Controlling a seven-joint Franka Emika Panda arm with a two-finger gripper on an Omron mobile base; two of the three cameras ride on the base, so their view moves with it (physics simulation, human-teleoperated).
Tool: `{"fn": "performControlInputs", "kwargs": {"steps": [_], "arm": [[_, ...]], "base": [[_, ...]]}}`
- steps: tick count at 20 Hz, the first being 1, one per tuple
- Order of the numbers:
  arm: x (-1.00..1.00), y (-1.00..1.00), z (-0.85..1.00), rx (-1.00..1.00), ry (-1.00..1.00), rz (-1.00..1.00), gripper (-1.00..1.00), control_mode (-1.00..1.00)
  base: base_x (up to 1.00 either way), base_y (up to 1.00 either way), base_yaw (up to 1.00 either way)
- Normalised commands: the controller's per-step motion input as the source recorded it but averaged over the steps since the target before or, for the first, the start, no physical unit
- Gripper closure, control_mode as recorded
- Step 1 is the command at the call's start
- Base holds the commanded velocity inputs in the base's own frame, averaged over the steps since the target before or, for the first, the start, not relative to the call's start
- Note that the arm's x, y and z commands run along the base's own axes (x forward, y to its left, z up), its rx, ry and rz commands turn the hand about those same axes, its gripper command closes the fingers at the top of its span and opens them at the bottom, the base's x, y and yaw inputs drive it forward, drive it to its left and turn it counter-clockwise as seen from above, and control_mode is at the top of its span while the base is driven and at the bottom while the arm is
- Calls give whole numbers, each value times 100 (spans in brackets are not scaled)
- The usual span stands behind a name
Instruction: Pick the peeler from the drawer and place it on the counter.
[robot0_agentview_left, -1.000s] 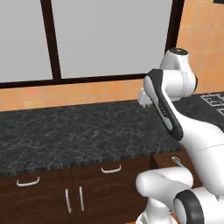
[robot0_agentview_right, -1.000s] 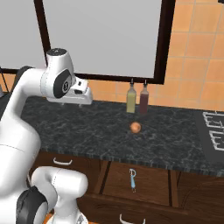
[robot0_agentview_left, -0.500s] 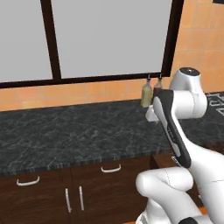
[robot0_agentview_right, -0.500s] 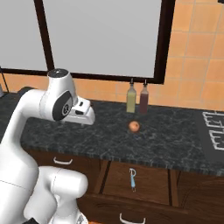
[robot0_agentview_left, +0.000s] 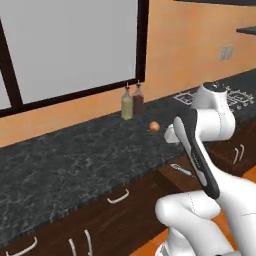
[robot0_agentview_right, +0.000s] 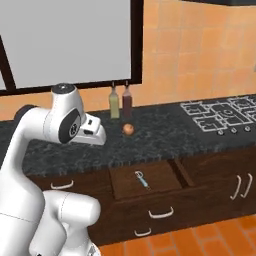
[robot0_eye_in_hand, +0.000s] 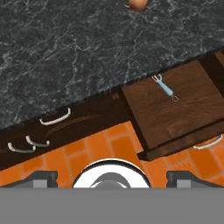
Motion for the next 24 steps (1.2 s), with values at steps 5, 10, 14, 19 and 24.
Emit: {"fn": "performControlInputs", "kwargs": {"steps": [5, 10, 14, 19, 24], "arm": [[0, 0, 0, 0, 0, 0, -100, 100], [0, 0, 0, 0, 0, 0, -100, 100], [0, 0, 0, 0, 0, 0, -100, 100], [0, 0, 0, 0, 0, 0, -100, 100], [0, 0, 0, 0, 0, 0, -100, 100]], "base": [[-4, 7, -89], [-9, 1, -84], [-9, 34, -77], [-27, 46, -30], [-16, 95, -9]]}}
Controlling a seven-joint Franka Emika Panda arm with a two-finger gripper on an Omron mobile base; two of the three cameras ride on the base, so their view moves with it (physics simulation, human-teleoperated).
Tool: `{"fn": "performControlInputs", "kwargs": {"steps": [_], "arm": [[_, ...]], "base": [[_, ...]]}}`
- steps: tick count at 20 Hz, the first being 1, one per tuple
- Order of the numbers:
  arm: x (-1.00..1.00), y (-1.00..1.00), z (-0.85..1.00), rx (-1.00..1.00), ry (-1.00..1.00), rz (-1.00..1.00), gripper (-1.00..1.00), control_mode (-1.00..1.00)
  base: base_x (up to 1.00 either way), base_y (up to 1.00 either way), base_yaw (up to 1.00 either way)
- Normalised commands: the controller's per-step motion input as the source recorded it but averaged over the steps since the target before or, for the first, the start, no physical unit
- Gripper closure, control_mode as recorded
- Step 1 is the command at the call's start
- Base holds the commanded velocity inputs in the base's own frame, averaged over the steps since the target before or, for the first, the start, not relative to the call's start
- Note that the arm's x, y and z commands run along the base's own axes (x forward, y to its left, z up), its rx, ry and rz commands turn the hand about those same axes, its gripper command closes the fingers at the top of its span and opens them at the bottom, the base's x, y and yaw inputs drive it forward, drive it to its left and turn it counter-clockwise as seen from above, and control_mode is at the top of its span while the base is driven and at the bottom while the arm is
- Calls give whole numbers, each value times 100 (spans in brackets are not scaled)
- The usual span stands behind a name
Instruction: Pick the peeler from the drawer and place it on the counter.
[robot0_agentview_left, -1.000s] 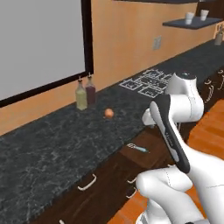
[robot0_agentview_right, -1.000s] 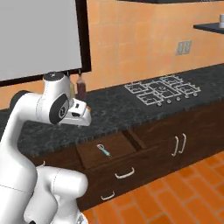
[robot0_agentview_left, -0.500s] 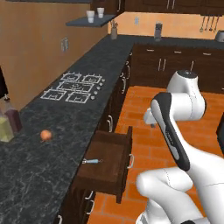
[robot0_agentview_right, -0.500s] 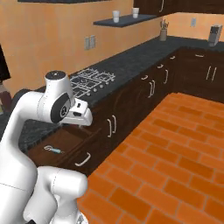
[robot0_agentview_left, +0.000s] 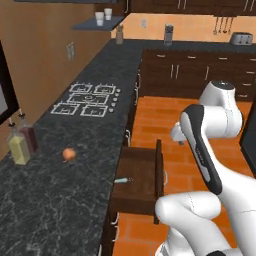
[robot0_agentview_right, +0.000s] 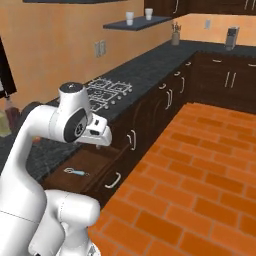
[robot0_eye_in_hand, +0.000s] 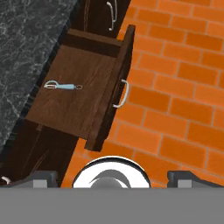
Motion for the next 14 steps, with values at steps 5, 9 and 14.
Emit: {"fn": "performControlInputs", "kwargs": {"steps": [5, 9, 14], "arm": [[0, 0, 0, 0, 0, 0, -100, 100], [0, 0, 0, 0, 0, 0, -100, 100], [0, 0, 0, 0, 0, 0, -100, 100]], "base": [[-8, 37, -25], [-37, 48, -38], [-1, 45, -20]]}}
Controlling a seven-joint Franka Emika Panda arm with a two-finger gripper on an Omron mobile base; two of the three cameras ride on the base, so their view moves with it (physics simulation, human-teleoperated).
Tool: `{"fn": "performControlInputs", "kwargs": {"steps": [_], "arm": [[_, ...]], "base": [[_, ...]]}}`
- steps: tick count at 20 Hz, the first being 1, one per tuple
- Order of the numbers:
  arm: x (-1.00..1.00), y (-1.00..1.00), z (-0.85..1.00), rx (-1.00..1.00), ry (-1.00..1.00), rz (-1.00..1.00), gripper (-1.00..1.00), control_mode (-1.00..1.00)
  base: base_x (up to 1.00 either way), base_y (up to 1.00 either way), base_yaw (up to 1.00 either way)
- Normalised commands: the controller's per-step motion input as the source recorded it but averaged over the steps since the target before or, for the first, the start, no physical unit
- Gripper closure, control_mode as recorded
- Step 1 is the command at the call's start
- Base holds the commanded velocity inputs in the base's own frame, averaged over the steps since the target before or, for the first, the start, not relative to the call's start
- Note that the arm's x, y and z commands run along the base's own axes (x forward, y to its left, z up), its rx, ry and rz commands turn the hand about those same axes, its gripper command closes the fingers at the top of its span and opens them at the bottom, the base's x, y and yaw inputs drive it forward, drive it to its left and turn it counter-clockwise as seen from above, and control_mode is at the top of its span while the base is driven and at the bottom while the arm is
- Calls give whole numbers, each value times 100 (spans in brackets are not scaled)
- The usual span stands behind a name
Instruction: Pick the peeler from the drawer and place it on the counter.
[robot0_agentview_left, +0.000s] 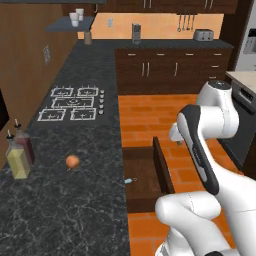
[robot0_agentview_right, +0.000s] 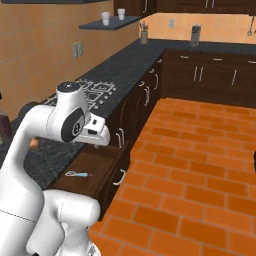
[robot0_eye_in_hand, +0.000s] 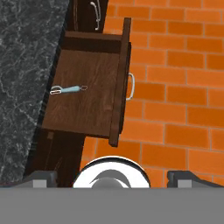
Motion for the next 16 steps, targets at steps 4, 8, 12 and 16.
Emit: {"fn": "performControlInputs", "kwargs": {"steps": [4, 8, 12, 16], "arm": [[39, 13, 0, 0, 5, -6, -100, -100], [100, 0, -9, 0, 16, -7, -100, -100], [100, 0, -20, 0, 1, -6, -100, -100], [72, -16, -63, 0, 2, 0, -100, -100]], "base": [[0, 0, 0], [0, 0, 0], [0, 0, 0], [0, 0, 0]]}}
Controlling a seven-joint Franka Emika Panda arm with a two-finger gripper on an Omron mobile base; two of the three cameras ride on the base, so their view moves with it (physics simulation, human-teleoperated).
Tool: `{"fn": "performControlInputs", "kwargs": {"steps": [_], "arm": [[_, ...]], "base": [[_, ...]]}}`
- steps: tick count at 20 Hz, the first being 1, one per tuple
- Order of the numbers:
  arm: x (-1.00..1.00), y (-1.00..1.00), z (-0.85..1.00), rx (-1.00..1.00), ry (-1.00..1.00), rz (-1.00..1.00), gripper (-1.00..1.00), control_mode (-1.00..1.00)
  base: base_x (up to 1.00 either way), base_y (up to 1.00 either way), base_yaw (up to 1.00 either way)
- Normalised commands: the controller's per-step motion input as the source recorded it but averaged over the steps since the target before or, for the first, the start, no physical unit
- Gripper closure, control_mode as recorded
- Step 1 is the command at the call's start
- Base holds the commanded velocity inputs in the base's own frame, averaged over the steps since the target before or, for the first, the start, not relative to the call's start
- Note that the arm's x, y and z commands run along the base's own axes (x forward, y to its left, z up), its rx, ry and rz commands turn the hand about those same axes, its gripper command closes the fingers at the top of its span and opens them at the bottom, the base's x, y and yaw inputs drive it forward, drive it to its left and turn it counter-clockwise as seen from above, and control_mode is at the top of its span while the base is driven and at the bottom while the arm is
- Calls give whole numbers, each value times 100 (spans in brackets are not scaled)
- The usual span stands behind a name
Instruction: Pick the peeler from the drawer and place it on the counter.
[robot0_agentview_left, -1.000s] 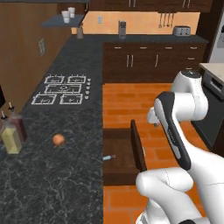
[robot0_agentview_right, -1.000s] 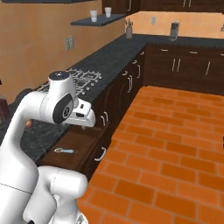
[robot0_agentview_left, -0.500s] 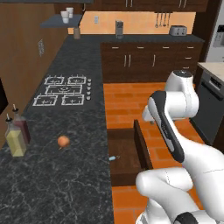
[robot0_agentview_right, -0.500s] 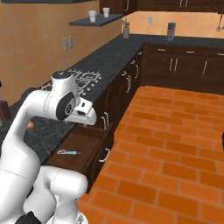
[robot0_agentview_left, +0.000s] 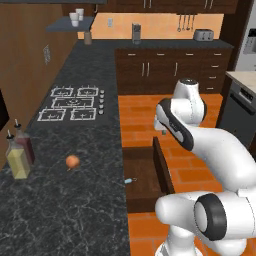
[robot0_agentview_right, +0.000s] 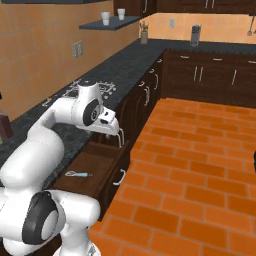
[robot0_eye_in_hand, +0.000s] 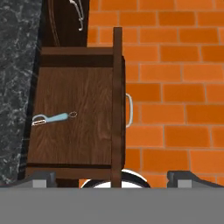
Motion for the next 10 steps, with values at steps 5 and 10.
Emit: {"fn": "performControlInputs", "kwargs": {"steps": [5, 10], "arm": [[25, -4, -97, 0, 0, 1, -100, -100], [-8, 0, -78, 1, -3, 3, -100, -100]], "base": [[0, 0, 0], [0, 0, 0]]}}
